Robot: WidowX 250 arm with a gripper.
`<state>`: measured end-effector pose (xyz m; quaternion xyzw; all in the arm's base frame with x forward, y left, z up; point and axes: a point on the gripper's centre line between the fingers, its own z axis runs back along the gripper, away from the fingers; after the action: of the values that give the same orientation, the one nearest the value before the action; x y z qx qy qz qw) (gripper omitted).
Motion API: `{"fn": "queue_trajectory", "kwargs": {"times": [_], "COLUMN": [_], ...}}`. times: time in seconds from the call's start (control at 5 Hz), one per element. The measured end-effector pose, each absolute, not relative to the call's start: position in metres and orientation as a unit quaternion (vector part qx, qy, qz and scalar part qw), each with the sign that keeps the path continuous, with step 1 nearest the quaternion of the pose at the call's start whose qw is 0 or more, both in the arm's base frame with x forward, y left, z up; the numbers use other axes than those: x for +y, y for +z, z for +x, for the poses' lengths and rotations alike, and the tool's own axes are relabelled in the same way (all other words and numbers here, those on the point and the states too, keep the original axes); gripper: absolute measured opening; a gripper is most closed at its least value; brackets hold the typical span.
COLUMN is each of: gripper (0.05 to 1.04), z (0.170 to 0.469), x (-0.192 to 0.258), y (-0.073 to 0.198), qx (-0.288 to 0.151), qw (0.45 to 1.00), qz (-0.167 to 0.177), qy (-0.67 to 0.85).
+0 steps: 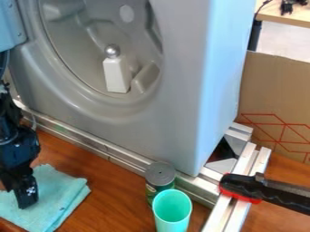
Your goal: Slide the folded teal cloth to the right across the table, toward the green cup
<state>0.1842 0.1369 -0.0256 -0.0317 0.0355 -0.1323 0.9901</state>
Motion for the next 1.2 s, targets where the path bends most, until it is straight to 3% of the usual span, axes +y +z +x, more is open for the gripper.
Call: {"fn": "queue_trajectory", "kwargs": {"times": [0.4,0.8,1.2], "gripper": [1.001,1.001,1.001], "z": [0.19,0.182,0.183], "x": [0.114,0.032,0.021], "y": [-0.033,-0.032,-0.038], "qx": [-0.065,-0.026,0.028], "qw": [0.993,0.982,0.985], "qz": [-0.013,-0.057,-0.046], "qy": [-0.094,-0.18,-0.165]}}
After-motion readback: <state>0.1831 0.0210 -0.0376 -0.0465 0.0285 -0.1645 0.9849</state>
